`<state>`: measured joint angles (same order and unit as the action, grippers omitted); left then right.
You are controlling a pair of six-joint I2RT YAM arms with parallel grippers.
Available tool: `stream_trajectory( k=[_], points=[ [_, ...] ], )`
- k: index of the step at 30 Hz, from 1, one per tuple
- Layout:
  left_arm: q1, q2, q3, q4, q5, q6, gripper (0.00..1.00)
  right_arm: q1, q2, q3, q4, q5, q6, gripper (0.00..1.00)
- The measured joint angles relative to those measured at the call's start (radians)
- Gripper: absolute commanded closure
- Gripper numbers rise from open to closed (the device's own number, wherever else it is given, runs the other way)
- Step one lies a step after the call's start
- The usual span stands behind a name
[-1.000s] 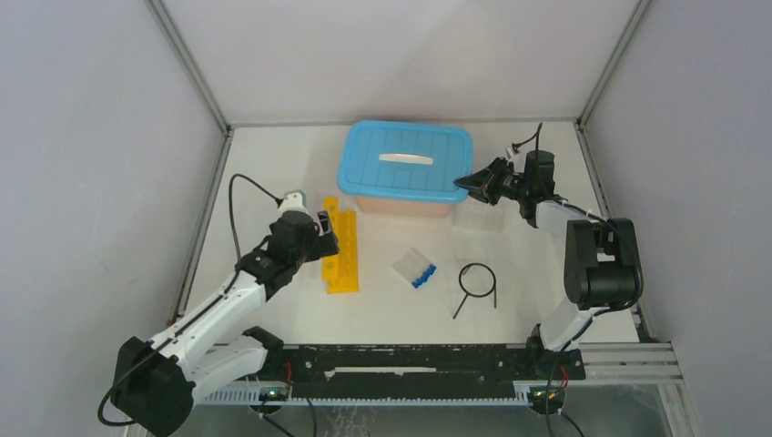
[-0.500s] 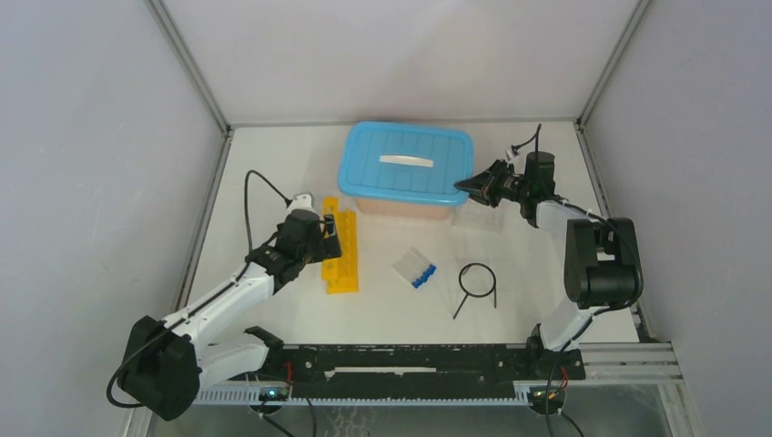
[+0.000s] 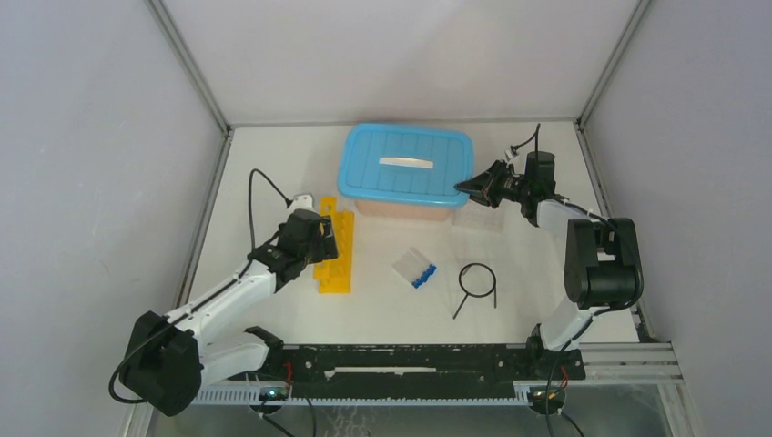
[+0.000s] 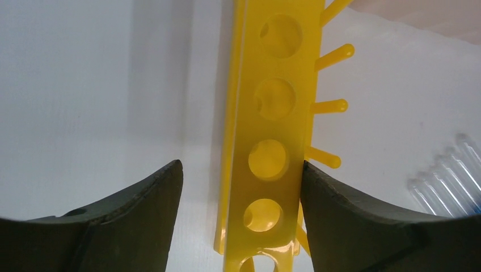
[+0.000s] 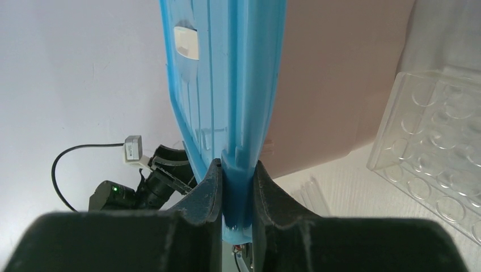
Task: Organize the chemistry lab equipment
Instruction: Move the test tube rack to the center of the board.
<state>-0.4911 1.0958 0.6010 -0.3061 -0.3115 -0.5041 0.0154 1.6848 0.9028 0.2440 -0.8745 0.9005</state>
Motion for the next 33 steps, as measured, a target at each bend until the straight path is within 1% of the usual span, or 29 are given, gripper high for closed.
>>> stream_trajectory(
  k=[11,19,31,33],
  points=[
    [0.0,0.026,0.044,-0.095,-0.103,-0.001,0.27,-0.001,0.0,0.009,-0.024,-0.004,-0.013,1.0],
    [0.0,0.02,0.044,-0.116,-0.111,-0.004,0.27,-0.005,-0.011,0.011,-0.064,-0.019,-0.037,1.0],
    [0.0,-0.01,0.044,-0.119,-0.109,-0.005,0.26,-0.018,-0.061,0.011,-0.201,-0.028,-0.097,1.0],
    [0.0,-0.014,0.044,-0.123,-0.11,-0.005,0.25,-0.024,-0.071,0.011,-0.229,-0.03,-0.111,1.0]
  ],
)
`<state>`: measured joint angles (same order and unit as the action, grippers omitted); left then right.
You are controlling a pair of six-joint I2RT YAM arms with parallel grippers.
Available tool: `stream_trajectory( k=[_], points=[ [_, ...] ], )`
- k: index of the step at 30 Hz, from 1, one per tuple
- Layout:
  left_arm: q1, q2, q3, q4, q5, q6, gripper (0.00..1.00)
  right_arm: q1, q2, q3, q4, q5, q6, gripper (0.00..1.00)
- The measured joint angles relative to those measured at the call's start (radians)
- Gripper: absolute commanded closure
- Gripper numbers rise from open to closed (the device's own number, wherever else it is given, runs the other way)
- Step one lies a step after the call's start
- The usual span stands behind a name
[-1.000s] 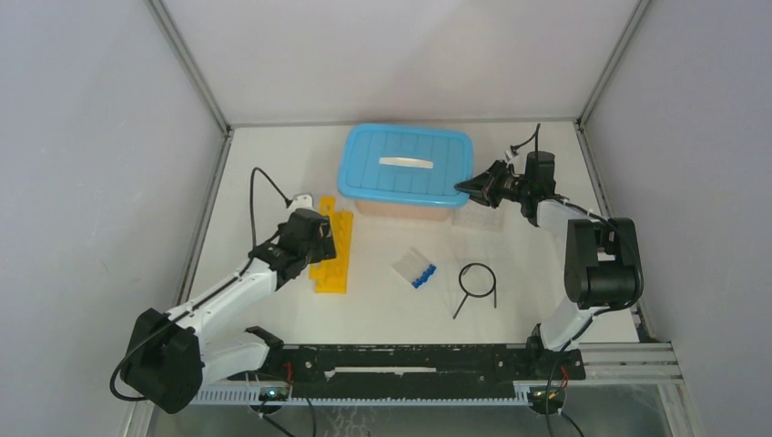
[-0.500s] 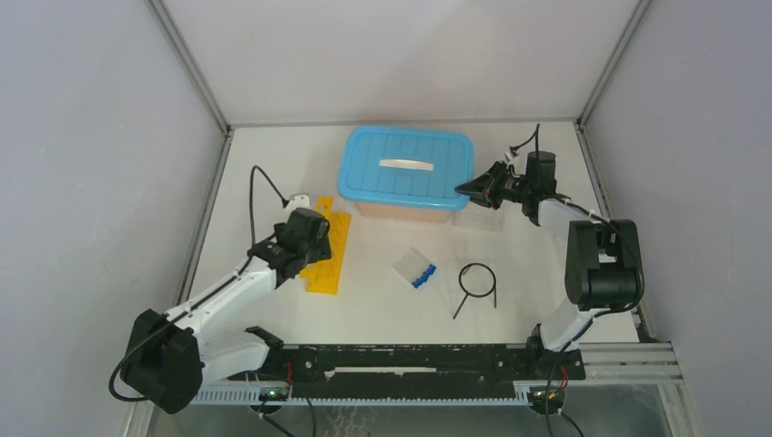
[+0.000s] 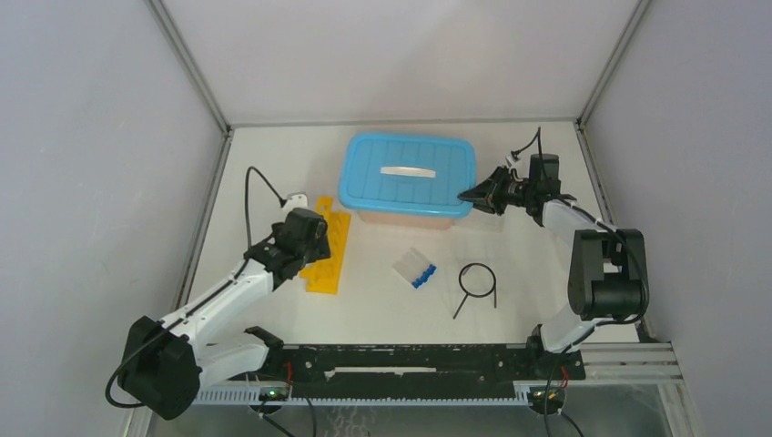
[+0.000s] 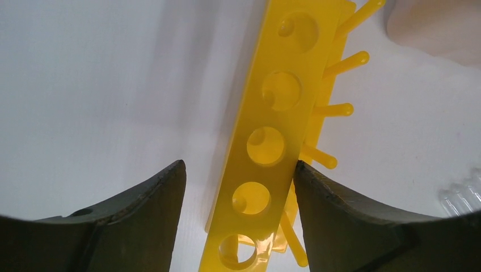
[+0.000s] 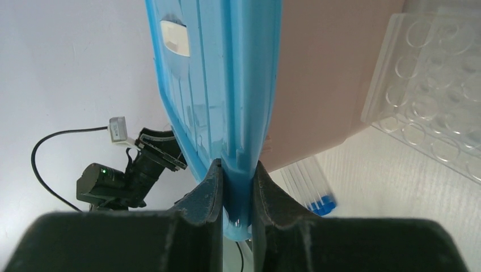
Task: Organize the chemistry lab equipment
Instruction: Pick up the storage box lid from the storage box.
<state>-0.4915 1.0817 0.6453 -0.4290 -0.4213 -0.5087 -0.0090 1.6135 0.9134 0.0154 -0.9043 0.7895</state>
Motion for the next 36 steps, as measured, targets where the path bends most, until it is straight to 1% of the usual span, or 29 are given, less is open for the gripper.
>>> stream_trajectory(
  k=[4,5,6,8,9,14,26,27,29,36],
  points=[
    [0.0,-0.01,0.0,-0.003,-0.007,-0.005,0.17,-0.008,-0.013,0.0,-0.033,-0.004,-0.015,1.0],
    [0.0,-0.014,0.0,-0.005,-0.011,-0.007,0.14,-0.009,-0.013,0.0,-0.035,-0.005,-0.017,0.99],
    [0.0,-0.018,0.0,-0.006,-0.016,-0.008,0.11,-0.009,-0.013,0.0,-0.035,-0.006,-0.018,0.96],
    [0.0,-0.026,0.0,-0.009,-0.023,-0.014,0.02,-0.01,-0.013,0.0,-0.035,-0.006,-0.018,0.89],
    [0.0,-0.031,0.0,-0.012,-0.025,-0.016,0.0,-0.01,-0.013,0.0,-0.035,-0.007,-0.018,0.85],
    [0.0,-0.052,0.0,-0.03,-0.043,-0.023,0.0,-0.01,-0.013,0.0,-0.035,-0.007,-0.019,0.73],
    [0.0,-0.081,0.025,-0.058,-0.068,-0.025,0.0,-0.01,-0.02,0.0,-0.047,0.0,-0.022,0.7],
    [0.0,-0.084,0.028,-0.06,-0.07,-0.025,0.0,-0.01,-0.023,0.0,-0.051,0.002,-0.022,0.69],
    [0.0,-0.087,0.039,-0.063,-0.073,-0.025,0.0,-0.01,-0.028,0.0,-0.061,0.006,-0.025,0.62],
    [0.0,-0.09,0.05,-0.07,-0.074,-0.025,0.0,-0.013,-0.038,0.007,-0.112,0.032,-0.052,0.6]
  ],
)
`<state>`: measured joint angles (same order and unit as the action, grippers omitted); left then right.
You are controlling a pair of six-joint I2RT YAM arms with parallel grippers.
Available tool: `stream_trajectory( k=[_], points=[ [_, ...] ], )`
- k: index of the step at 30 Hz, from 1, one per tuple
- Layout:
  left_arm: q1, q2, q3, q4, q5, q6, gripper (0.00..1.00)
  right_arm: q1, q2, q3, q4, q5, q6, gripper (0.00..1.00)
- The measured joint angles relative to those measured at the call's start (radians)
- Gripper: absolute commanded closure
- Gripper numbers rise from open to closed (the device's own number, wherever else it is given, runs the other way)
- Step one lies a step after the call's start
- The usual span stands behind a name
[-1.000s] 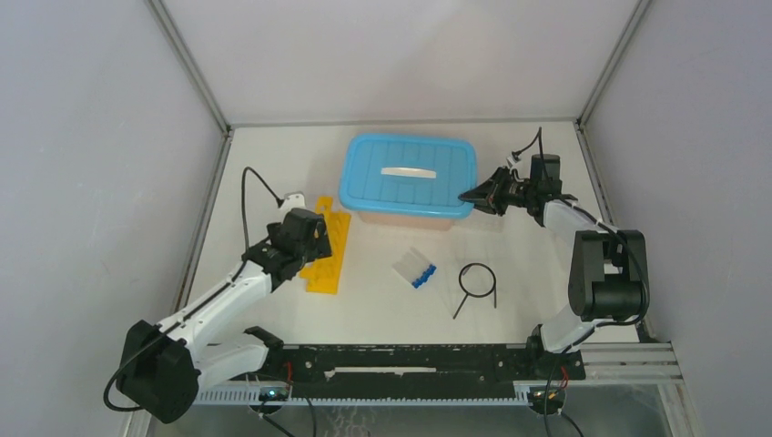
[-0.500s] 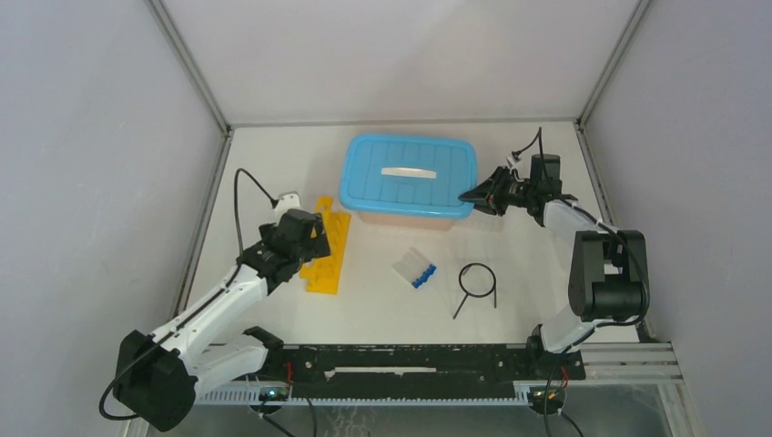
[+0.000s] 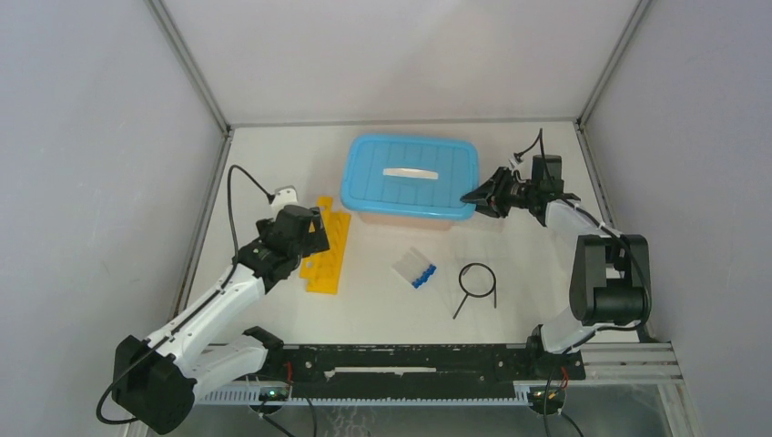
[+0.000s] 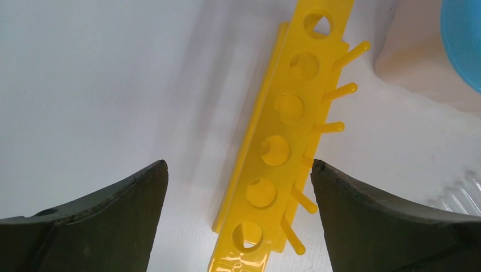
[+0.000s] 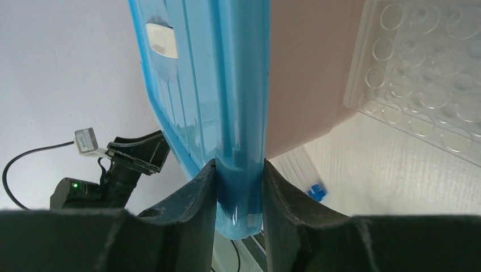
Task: Organize the chemistry lab equipment
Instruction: Pick up the storage box lid from the storage box.
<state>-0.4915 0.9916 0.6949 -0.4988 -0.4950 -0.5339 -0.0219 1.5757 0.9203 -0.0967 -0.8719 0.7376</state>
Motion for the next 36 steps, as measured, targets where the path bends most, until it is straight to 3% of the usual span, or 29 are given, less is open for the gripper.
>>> stream_trajectory(
  k=[25,36],
  points=[
    [0.0,-0.019,0.025,-0.021,-0.017,0.004,0.0,-0.017,-0.105,0.06,-0.111,0.072,-0.016,0.7],
    [0.0,-0.045,0.056,-0.034,-0.021,0.01,0.0,-0.012,-0.148,0.089,-0.107,0.072,0.021,0.97]
  ],
)
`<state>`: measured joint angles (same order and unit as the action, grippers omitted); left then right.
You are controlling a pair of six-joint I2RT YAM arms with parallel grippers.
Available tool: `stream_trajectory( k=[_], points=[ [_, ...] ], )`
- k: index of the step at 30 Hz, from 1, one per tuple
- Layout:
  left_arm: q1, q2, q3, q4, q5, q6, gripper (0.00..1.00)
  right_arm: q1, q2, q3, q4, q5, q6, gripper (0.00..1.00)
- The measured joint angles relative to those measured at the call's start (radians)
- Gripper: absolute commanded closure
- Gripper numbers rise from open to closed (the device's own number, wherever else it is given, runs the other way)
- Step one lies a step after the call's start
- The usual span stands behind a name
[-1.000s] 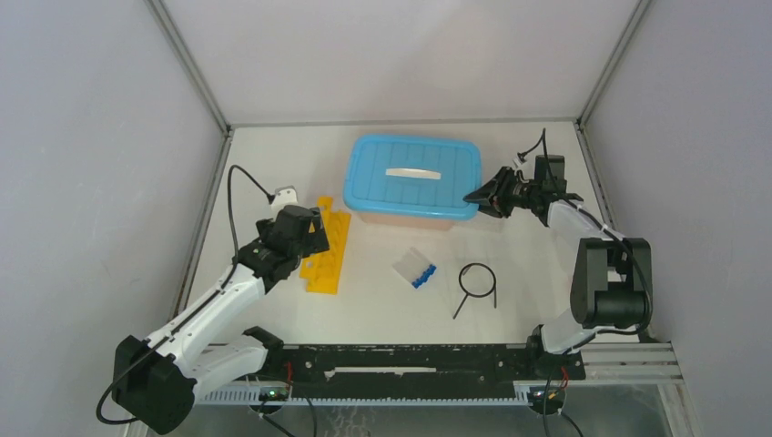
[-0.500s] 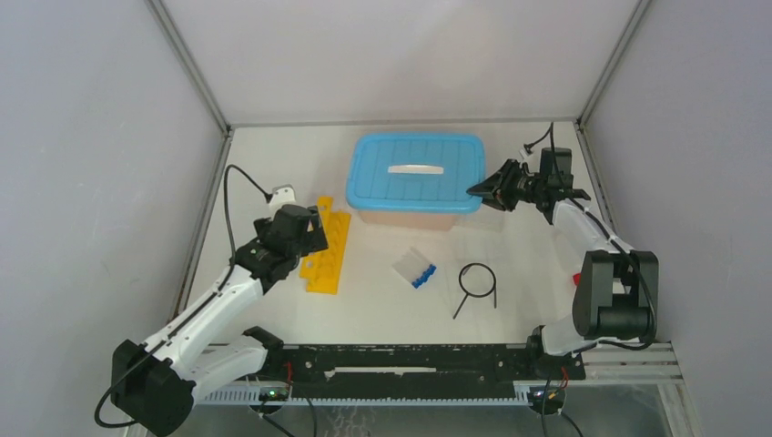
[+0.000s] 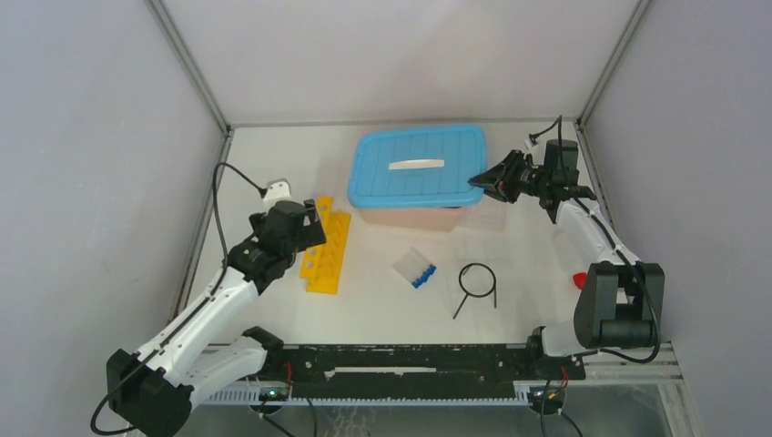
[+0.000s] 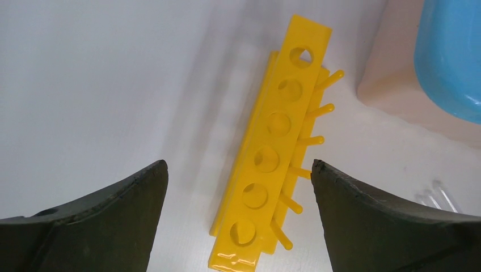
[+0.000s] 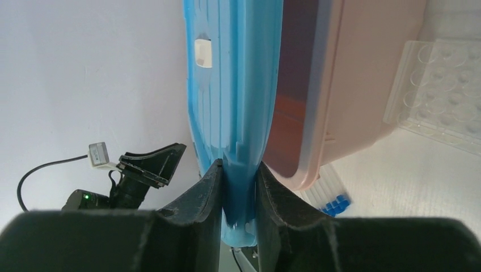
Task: Organize the chemistry lab equipment
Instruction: Pick up the storage box lid from the storage box.
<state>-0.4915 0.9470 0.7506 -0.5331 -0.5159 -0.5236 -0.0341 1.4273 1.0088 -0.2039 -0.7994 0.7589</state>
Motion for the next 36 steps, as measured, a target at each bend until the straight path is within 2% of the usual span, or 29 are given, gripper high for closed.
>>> stream_trajectory(
  k=[1,10,21,36],
  points=[
    [0.0,-0.006,0.003,-0.001,0.0,0.0,0.0,0.003,0.0,0.0,0.01,-0.003,0.011,1.0],
    [0.0,-0.076,0.038,-0.003,-0.005,0.01,0.0,0.069,0.008,0.0,0.2,-0.029,0.162,1.0],
    [0.0,-0.111,0.053,-0.014,-0.006,0.019,0.0,0.165,0.096,0.0,0.455,-0.038,0.353,1.0],
    [-0.008,-0.137,0.107,-0.008,0.012,0.037,0.0,0.201,0.244,0.024,0.829,0.055,0.647,1.0]
  ],
)
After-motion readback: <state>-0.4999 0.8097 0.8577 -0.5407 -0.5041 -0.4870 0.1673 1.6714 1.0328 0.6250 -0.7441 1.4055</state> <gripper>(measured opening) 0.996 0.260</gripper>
